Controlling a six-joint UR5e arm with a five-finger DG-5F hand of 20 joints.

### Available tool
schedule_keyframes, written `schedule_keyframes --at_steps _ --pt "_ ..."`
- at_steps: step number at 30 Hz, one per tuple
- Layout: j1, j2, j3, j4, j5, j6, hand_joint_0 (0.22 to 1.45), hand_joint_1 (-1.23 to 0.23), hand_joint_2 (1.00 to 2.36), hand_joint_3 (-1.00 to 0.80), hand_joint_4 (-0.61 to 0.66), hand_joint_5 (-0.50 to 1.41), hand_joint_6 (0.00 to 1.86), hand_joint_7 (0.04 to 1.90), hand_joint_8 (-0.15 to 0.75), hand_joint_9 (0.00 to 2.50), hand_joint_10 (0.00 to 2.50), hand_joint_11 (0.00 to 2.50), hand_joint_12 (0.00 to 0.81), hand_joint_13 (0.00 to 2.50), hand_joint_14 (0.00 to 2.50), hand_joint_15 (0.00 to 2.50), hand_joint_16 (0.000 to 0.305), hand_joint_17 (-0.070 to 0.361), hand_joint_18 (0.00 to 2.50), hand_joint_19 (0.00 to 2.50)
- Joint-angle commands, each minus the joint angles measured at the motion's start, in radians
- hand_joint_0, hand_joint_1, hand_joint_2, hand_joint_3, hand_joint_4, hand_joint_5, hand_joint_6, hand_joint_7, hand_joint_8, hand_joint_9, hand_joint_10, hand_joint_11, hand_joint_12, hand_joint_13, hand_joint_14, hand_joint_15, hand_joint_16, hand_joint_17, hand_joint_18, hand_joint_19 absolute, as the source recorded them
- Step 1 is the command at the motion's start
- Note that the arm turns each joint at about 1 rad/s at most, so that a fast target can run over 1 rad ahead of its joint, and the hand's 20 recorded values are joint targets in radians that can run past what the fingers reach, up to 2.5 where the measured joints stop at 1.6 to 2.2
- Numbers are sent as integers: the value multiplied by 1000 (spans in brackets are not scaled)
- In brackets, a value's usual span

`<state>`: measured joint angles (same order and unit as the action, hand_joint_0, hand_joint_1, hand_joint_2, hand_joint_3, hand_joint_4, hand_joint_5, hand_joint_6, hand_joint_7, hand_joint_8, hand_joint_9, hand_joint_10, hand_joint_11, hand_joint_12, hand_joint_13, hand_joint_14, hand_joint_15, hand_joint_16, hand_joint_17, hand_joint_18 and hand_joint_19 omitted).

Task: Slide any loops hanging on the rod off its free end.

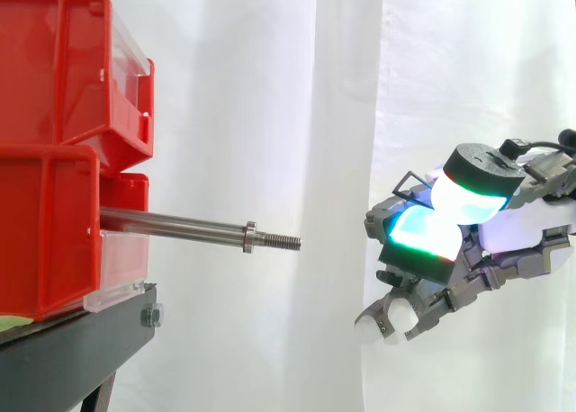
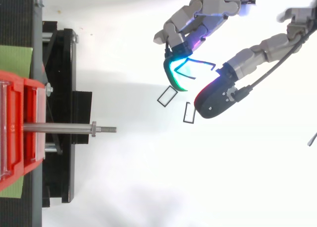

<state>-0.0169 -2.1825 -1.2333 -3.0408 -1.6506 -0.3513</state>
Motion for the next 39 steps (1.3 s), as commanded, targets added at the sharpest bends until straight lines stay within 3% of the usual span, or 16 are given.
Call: schedule_keyframes --at_steps 1,39 --pt "0 0 0 0 0 0 649 -699 1009 -371 75 -224 813 1349 272 738 5 149 270 384 0 0 41 93 227 0" --pt "0 0 0 -1 0 0 644 -678 1012 -329 70 -229 826 1330 281 689 4 122 266 328 0 0 40 91 154 0"
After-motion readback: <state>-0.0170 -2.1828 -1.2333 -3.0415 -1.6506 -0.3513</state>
